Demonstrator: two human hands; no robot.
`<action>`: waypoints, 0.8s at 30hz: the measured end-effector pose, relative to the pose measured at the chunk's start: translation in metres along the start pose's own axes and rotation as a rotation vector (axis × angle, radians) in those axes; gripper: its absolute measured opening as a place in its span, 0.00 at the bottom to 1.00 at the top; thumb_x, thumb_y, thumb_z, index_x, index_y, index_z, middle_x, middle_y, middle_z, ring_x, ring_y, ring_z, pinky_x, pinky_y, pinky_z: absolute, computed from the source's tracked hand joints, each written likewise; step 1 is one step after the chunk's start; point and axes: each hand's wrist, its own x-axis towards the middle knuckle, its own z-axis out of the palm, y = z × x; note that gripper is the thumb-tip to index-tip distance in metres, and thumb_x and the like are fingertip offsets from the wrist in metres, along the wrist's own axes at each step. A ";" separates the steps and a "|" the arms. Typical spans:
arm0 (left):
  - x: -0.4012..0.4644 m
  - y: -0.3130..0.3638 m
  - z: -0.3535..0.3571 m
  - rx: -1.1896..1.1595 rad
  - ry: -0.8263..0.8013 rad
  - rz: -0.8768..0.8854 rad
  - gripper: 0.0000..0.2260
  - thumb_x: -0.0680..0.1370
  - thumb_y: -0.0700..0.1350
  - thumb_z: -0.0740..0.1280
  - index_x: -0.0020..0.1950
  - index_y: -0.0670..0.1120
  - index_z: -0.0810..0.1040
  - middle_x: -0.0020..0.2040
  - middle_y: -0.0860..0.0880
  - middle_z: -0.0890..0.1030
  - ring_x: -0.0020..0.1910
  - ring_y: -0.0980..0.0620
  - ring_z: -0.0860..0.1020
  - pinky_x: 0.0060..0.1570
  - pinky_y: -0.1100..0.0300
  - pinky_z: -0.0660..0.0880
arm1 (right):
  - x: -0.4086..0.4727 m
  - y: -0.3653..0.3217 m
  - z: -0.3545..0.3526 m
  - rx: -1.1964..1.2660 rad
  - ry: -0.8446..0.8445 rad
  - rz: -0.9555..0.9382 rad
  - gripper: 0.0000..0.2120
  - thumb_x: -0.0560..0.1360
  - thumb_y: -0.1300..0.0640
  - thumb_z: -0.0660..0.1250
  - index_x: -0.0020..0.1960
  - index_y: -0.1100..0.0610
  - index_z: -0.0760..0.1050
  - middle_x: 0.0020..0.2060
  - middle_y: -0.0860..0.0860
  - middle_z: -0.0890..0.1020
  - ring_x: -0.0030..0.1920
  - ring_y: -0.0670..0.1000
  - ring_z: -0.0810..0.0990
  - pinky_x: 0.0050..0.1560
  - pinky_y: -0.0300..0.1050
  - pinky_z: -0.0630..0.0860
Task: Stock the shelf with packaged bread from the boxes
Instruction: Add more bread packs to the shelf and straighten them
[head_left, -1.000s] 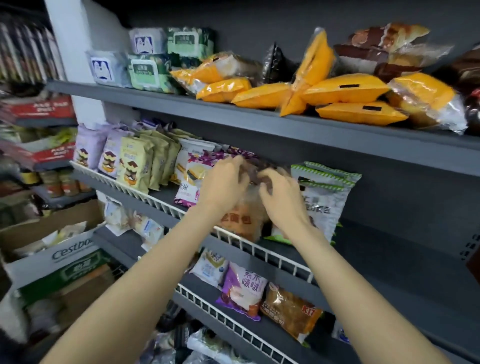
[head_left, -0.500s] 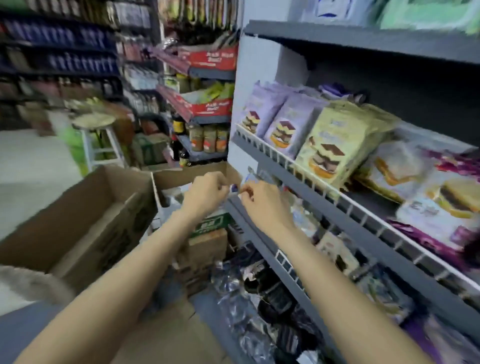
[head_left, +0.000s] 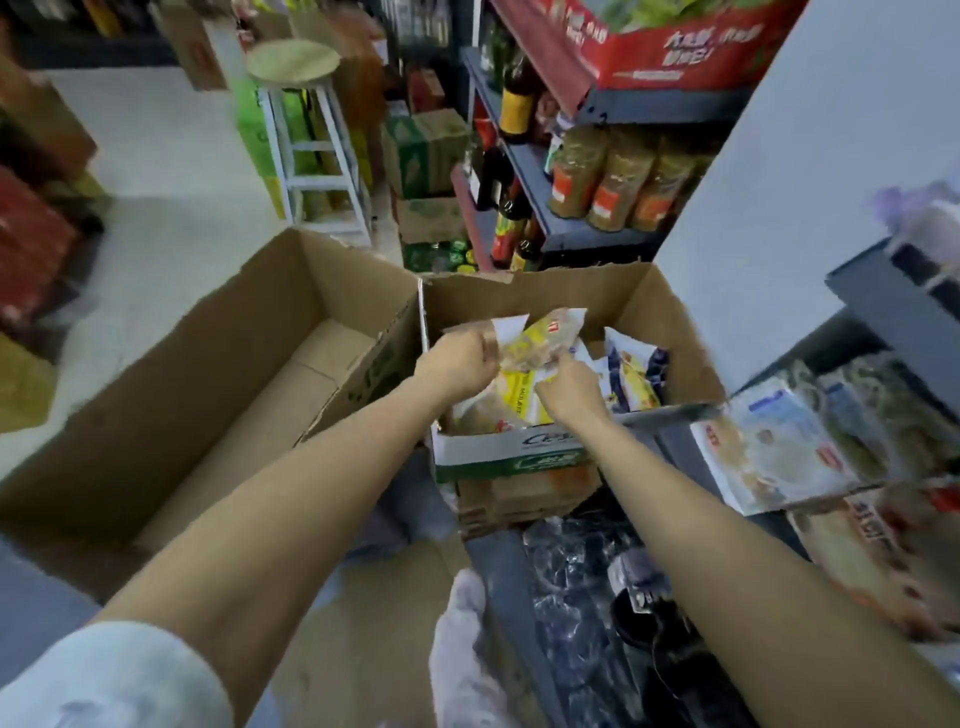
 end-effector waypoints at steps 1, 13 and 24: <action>0.025 -0.006 0.007 0.025 -0.053 -0.007 0.18 0.80 0.50 0.57 0.61 0.40 0.75 0.58 0.40 0.79 0.56 0.41 0.77 0.49 0.56 0.74 | 0.024 0.003 0.005 0.022 -0.038 0.021 0.25 0.78 0.59 0.60 0.73 0.60 0.57 0.56 0.66 0.75 0.43 0.59 0.74 0.29 0.44 0.64; 0.195 -0.041 0.070 0.347 -0.158 -0.198 0.21 0.79 0.45 0.61 0.70 0.42 0.62 0.69 0.41 0.67 0.69 0.41 0.65 0.65 0.49 0.64 | 0.186 0.026 0.041 0.366 0.023 0.305 0.26 0.80 0.49 0.59 0.76 0.47 0.56 0.66 0.59 0.72 0.64 0.64 0.72 0.61 0.58 0.73; 0.174 -0.029 0.054 0.483 0.033 -0.018 0.15 0.79 0.39 0.59 0.66 0.37 0.69 0.64 0.38 0.71 0.64 0.38 0.70 0.58 0.47 0.70 | 0.163 0.051 0.020 0.386 0.274 0.178 0.22 0.78 0.70 0.53 0.65 0.53 0.75 0.60 0.59 0.78 0.59 0.59 0.77 0.58 0.54 0.76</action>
